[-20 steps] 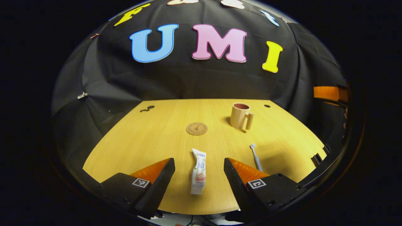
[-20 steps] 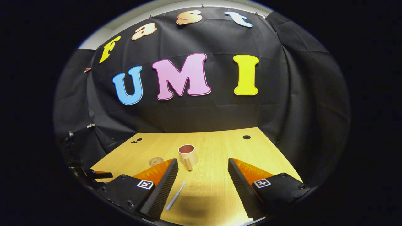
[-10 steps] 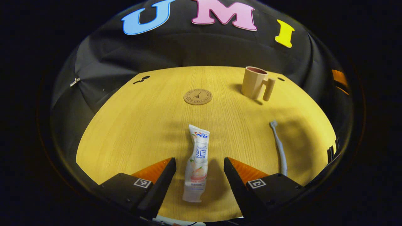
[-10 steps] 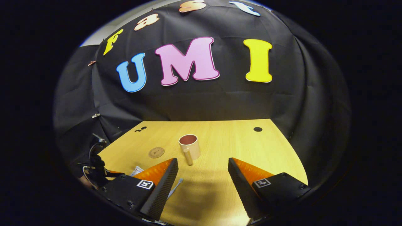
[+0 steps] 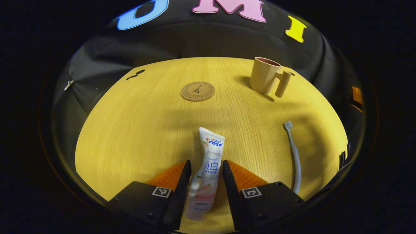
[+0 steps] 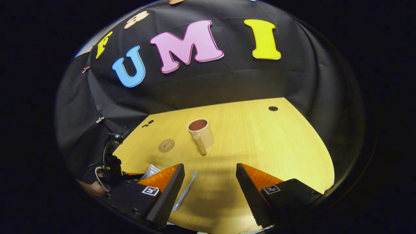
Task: Put the toothbrush and toothpaste on the desktop into the cup, then pick up the cup and place it on the coaster on the desktop.
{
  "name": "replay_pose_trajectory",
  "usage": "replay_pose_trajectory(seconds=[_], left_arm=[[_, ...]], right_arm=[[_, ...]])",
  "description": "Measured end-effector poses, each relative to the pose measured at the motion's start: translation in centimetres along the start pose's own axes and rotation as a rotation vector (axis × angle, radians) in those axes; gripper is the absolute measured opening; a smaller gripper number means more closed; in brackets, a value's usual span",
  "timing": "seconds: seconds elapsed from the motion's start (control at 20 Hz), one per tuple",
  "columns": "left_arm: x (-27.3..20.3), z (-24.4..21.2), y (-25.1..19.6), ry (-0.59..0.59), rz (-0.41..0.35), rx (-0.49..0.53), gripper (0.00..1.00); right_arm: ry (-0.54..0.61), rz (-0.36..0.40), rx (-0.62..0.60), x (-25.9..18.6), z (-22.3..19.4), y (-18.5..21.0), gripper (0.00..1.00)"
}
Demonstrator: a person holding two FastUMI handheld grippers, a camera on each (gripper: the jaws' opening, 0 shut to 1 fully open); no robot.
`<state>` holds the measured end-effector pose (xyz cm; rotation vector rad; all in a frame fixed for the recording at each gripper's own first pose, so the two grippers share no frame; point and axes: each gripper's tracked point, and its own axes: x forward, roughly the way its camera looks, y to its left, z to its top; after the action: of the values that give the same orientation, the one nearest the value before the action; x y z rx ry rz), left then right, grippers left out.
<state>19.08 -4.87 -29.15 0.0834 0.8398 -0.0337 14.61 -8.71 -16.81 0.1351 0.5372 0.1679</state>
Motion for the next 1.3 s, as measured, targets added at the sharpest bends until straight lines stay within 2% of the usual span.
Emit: replay_pose_trajectory(seconds=[0.2, 0.25, 0.5, 0.85, 1.05, 1.1, 1.15, 1.3], left_arm=[[0.0, 0.3, -0.4, 0.055, -0.060, 0.076, 0.46], [0.0, 0.3, -0.3, 0.062, -0.064, 0.070, 0.39], [-0.7, 0.5, 0.1, 0.085, -0.103, 0.008, 0.28], [-5.1, 1.9, 2.1, -0.013, -0.155, -0.078, 0.27], [-7.1, 1.7, 3.5, -0.046, -0.144, -0.127, 0.27], [-7.4, 1.6, 3.7, -0.051, -0.144, -0.132, 0.31], [-7.6, 1.3, 4.0, -0.055, -0.142, -0.133, 0.27], [-7.9, 0.4, 4.8, -0.054, -0.134, -0.120, 0.27]], right_arm=[[0.104, -0.023, 0.047, 0.7, -3.8, 0.8, 0.98], [0.125, -0.015, 0.055, 0.8, -4.8, 1.4, 0.98], [0.237, -0.021, -0.001, 1.6, -9.2, 2.9, 0.98], [0.329, -0.049, -0.001, 3.9, -11.4, 4.4, 0.98], [0.377, -0.111, -0.036, 6.0, -12.3, 4.6, 0.98], [0.385, -0.122, -0.049, 6.3, -12.4, 4.9, 0.98], [0.395, -0.135, -0.062, 6.6, -12.6, 4.9, 0.98], [0.432, -0.161, -0.088, 7.9, -13.8, 5.3, 0.98]])
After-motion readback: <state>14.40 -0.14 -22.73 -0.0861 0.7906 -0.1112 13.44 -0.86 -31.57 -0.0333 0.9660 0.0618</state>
